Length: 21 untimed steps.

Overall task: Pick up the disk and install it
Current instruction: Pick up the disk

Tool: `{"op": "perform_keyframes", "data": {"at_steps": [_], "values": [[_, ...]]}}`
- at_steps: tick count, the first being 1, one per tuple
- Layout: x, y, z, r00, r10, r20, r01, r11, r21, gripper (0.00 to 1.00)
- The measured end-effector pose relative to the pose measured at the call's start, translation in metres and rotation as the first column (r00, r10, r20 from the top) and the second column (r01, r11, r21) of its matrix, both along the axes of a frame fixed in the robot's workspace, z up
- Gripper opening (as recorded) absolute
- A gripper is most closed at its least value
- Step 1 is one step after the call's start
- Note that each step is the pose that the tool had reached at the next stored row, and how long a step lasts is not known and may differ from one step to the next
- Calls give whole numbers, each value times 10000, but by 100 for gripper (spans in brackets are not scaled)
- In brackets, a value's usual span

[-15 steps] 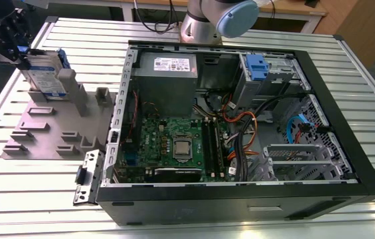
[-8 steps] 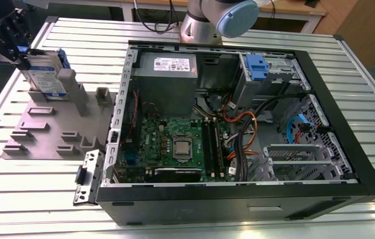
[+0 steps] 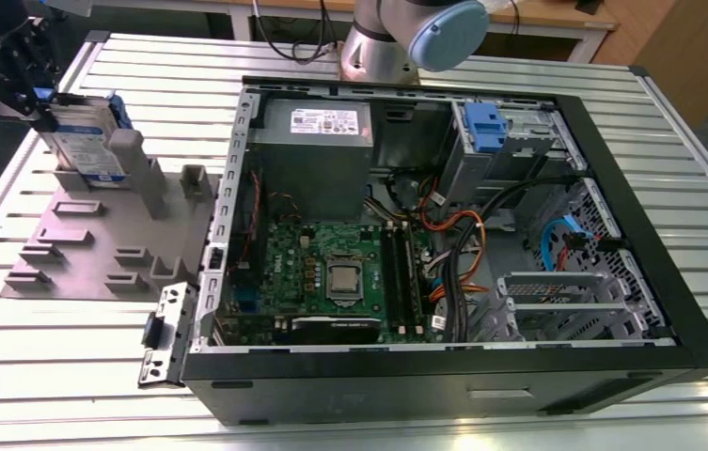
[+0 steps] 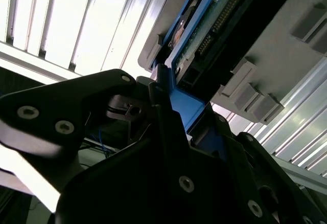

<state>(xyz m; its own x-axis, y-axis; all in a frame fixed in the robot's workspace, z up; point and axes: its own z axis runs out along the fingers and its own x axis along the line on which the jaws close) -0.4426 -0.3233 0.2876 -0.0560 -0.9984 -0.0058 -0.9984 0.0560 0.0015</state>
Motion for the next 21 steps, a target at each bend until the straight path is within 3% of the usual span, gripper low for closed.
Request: {"op": "perform_keyframes", "data": {"at_steps": [10,21], "values": [[0,0,1,10000,0,0,0,10000,-2,37],[0,0,55,10000,1,1,-1,10000,-30,37]]}}
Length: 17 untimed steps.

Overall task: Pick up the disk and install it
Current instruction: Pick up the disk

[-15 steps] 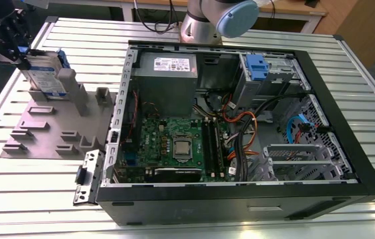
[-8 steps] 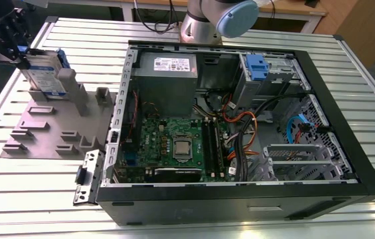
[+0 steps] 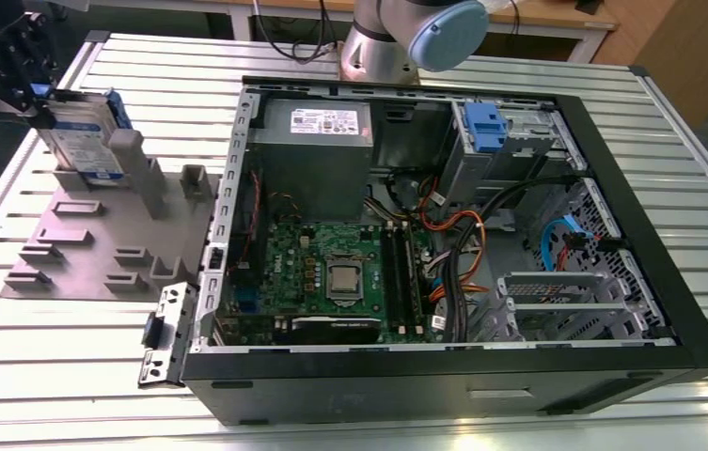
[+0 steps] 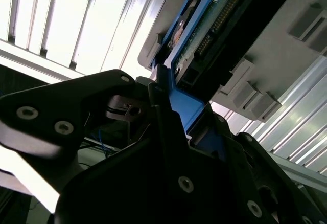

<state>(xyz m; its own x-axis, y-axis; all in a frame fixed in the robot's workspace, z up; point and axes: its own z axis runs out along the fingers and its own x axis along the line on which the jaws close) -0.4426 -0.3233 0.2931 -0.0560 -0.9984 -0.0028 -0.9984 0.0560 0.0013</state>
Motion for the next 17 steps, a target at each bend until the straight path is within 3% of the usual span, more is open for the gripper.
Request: {"op": "perform_keyframes", "data": {"at_steps": [17], "values": [[0,0,63,10000,-1,-1,1,10000,-78,37]]}}
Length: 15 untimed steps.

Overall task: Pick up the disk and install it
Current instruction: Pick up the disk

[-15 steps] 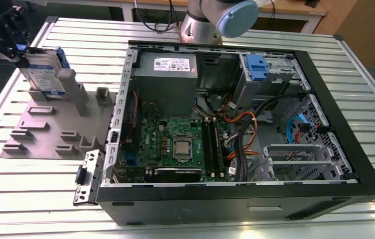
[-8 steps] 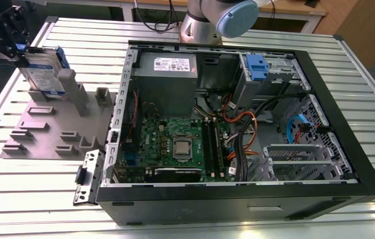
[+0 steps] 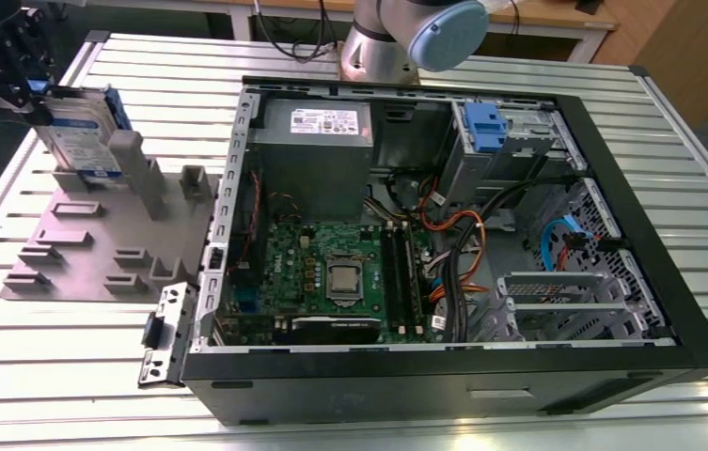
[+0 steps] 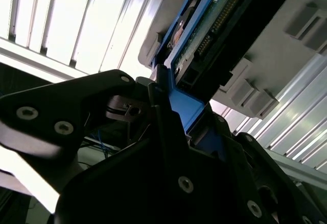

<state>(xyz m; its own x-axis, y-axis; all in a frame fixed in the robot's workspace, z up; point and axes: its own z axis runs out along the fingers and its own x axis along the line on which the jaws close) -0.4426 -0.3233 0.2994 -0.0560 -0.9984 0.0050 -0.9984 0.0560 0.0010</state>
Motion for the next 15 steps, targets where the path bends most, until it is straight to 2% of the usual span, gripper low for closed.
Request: {"op": "perform_keyframes", "data": {"at_steps": [15], "values": [[0,0,54,10000,0,1,0,10000,-97,37]]}}
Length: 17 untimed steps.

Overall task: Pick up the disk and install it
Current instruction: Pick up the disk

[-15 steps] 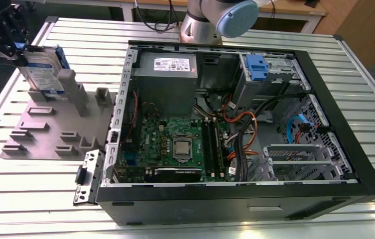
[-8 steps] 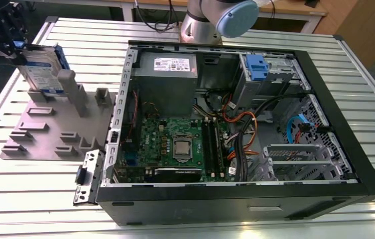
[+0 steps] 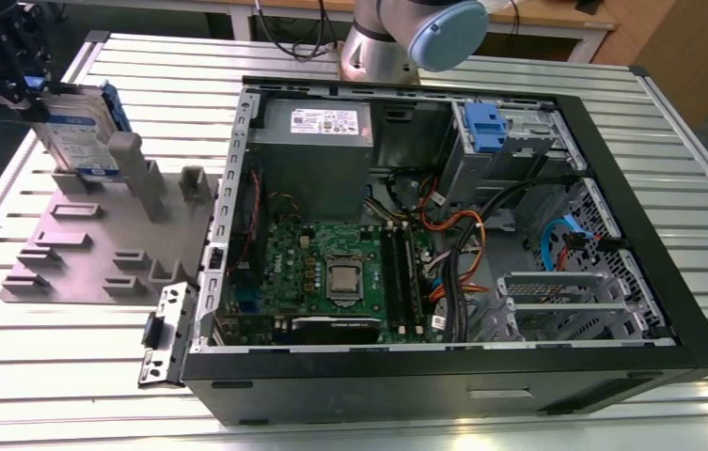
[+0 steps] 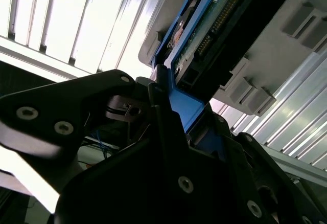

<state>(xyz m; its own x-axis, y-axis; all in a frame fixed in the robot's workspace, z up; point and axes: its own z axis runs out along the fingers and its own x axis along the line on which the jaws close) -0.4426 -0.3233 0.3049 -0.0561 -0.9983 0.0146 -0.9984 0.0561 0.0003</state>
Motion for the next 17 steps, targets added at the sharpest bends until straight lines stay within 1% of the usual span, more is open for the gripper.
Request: {"op": "perform_keyframes", "data": {"at_steps": [11,17], "values": [[0,0,15,10000,0,0,0,10000,-37,37],[0,0,32,10000,0,-1,0,10000,-73,37]]}}
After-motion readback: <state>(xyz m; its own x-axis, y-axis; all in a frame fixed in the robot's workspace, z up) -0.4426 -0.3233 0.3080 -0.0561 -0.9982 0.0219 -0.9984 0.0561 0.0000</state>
